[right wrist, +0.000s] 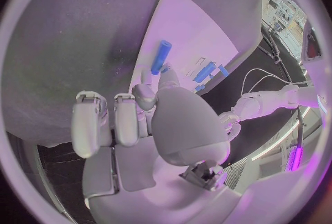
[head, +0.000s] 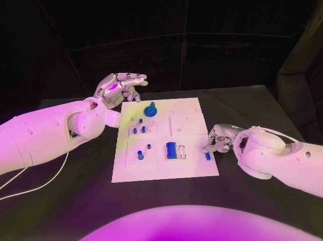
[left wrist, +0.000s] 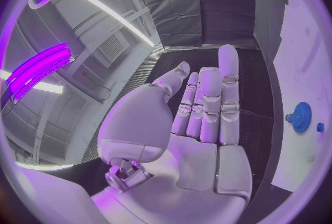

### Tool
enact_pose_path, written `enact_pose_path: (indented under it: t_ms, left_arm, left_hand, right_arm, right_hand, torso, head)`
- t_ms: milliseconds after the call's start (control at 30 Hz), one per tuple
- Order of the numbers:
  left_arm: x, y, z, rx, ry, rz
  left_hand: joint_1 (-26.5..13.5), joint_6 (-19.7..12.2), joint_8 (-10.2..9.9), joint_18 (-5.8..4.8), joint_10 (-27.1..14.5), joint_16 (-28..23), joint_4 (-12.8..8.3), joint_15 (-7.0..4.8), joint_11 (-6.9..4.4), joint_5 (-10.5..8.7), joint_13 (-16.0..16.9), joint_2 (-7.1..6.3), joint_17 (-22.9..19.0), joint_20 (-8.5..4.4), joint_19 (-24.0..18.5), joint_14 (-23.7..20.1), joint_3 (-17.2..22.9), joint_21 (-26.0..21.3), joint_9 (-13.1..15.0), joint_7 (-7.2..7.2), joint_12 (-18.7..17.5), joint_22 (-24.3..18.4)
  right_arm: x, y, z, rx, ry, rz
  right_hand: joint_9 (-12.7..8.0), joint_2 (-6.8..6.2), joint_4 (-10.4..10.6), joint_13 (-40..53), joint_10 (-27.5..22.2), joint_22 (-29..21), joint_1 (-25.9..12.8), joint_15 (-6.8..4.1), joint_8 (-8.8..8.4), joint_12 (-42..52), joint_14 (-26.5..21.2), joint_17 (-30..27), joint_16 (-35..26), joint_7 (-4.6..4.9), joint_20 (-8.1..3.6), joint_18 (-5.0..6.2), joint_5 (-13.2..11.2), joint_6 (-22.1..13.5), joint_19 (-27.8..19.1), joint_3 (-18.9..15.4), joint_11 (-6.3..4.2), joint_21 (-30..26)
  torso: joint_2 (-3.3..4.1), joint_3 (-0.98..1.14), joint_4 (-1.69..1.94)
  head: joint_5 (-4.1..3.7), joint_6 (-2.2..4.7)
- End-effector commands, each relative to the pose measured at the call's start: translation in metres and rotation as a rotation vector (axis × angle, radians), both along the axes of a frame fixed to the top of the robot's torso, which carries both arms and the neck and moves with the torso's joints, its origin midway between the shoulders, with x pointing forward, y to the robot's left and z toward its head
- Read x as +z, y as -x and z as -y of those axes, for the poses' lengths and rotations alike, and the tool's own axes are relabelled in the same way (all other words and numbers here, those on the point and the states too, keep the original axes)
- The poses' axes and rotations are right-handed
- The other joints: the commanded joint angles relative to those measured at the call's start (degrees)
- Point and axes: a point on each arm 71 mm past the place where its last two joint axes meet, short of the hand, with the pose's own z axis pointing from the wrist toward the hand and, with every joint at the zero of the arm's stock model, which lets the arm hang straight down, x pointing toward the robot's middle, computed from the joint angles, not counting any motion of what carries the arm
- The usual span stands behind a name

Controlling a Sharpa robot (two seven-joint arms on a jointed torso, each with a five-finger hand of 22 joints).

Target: Assemble the parts on the task board

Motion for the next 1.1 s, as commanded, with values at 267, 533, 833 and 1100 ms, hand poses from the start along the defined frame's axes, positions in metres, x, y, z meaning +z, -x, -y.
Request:
enact_pose_path:
  t_ms: [267, 533, 833, 1100]
  left_arm:
    - [0.001, 0.0, -0.001, -0.012, 0.008, -0.001]
    - [0.001, 0.0, -0.001, -0.013, 0.006, -0.004]
    - [0.001, 0.0, -0.001, -0.014, 0.006, -0.005]
    - [0.001, 0.0, -0.002, -0.015, 0.005, -0.006]
  left_hand:
    - [0.3, 0.0, 0.4, 0.37, -0.5, -0.4, 0.1, 0.0, -0.12, 0.23, -0.1, 0.25, 0.0, 0.11, -0.3, -0.3, -0.3, -0.3, 0.0, 0.2, 0.3, 0.0]
    - [0.3, -0.1, 0.4, 0.37, -0.5, -0.4, 0.1, 0.0, -0.1, 0.23, -0.1, 0.26, -0.1, 0.12, -0.3, -0.3, -0.3, -0.3, 0.0, 0.21, 0.4, -0.1]
    - [0.3, -0.1, 0.4, 0.37, -0.5, -0.4, 0.1, 0.0, -0.1, 0.23, -0.1, 0.26, -0.1, 0.12, -0.3, -0.3, -0.3, -0.3, 0.0, 0.21, 0.4, -0.1]
    - [0.3, -0.1, 0.4, 0.37, -0.5, -0.4, 0.1, 0.0, -0.1, 0.23, -0.1, 0.26, -0.1, 0.12, -0.3, -0.3, -0.3, -0.3, 0.0, 0.21, 0.4, -0.1]
  right_arm:
    - [-0.003, 0.003, -0.002, 0.037, 0.107, -0.003]
    - [-0.004, 0.008, -0.009, 0.071, 0.129, -0.026]
    - [-0.003, 0.01, -0.008, 0.079, 0.172, -0.022]
    - [-0.003, 0.01, -0.011, 0.085, 0.185, -0.016]
  right_hand:
    - [0.3, -1.17, -0.1, -0.2, -0.6, 7.6, -0.2, -0.16, 0.3, -0.4, 3.1, -0.3, -0.2, 0.06, -0.19, -0.87, -0.7, -0.1, 0.6, -0.9, -0.19, -0.2]
    - [1.0, -1.19, -1.7, 0.0, -0.8, 7.6, 2.1, -0.26, 0.78, -0.4, 3.1, -0.2, -0.3, -0.03, -0.26, -0.87, 0.2, -0.2, 0.5, -0.5, -0.31, -0.2]
    - [1.0, -1.32, -1.7, -0.2, -0.9, 7.6, 2.1, -0.25, 0.8, -0.6, 3.0, -0.3, -0.3, 0.0, -0.26, -0.86, 0.1, -0.3, 0.5, -0.6, -0.29, -0.3]
    - [1.5, -0.15, -3.1, -0.1, -1.1, 7.6, 4.3, -0.4, 1.12, -0.7, 3.1, 0.0, -0.3, -0.21, -0.37, -0.88, 0.7, -0.2, 0.6, 0.6, -0.5, -0.2]
  torso:
    - [0.01, 0.01, -0.06]
    - [0.03, 0.03, -0.04]
    - [0.04, 0.01, 0.02]
    - [0.01, 0.01, 0.01]
  head:
    - [-0.01, -0.07]
    - [-0.07, -0.27]
    - [-0.09, -0.36]
    - [-0.06, -0.39]
